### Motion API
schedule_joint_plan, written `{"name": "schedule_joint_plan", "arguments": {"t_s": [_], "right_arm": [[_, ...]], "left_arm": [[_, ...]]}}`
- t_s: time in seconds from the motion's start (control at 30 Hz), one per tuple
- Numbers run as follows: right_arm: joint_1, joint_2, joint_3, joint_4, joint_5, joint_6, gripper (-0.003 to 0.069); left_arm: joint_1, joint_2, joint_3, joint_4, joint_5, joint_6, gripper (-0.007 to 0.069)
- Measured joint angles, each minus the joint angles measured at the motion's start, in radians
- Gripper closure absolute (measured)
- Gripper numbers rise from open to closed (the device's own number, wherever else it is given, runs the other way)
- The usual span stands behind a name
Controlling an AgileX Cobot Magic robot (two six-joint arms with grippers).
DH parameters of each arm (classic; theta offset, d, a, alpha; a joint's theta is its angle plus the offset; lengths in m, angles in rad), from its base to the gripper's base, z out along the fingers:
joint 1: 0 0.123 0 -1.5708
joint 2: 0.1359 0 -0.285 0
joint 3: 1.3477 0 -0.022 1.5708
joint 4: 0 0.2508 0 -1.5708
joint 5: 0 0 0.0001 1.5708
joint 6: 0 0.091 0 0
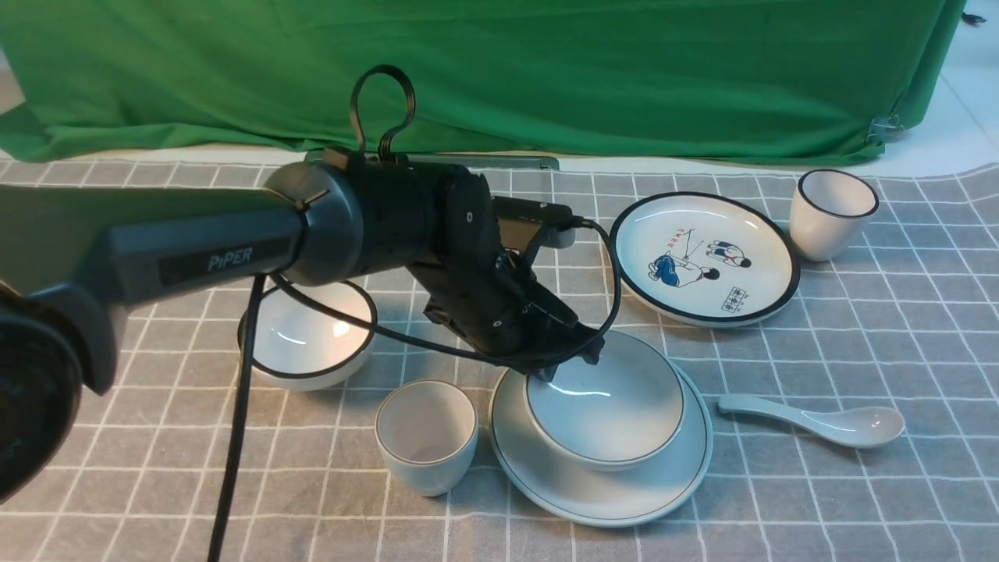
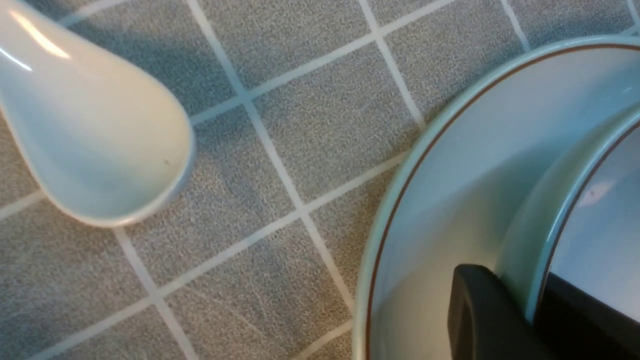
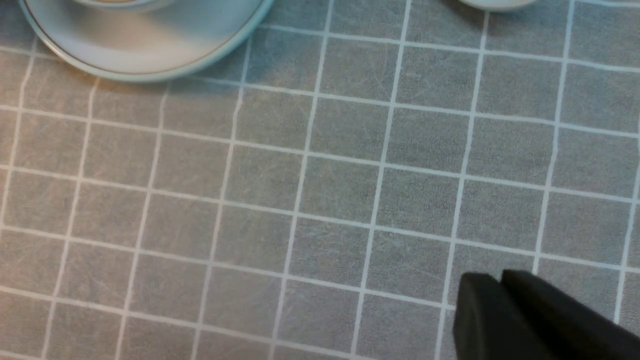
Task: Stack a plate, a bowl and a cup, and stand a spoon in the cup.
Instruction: Use the left arm to put the blue rice bowl into the blue large plate in the middle, then use the left arm to grab a blue teacup
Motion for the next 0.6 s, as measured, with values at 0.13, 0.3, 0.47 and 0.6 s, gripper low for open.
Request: {"name": "schedule_joint_plan", "arguments": {"t_s": [0.13,0.3,0.47,0.6], "right_arm": [[0.000,0.000,0.000,0.000,0.003,0.000,0.0573],[0.000,0.000,0.000,0.000,0.003,0.000,0.0571],[0.000,0.000,0.001,0.000,-0.017,0.000,0.0569],[0.000,0.000,0.001,0.014,-0.026,0.000,0.0569]], "left_arm": [[0.000,-0.009,-0.005,0.001,0.032,0.000,0.0391],[0.000,-0.073,-0.078,0.064,0.199,-0.078,0.0259],[0.000,-0.215,-0.104,0.199,0.406,-0.116,0.0428],[0.000,-0.353,0.002,0.305,0.454,-0.166,0.0592]]}}
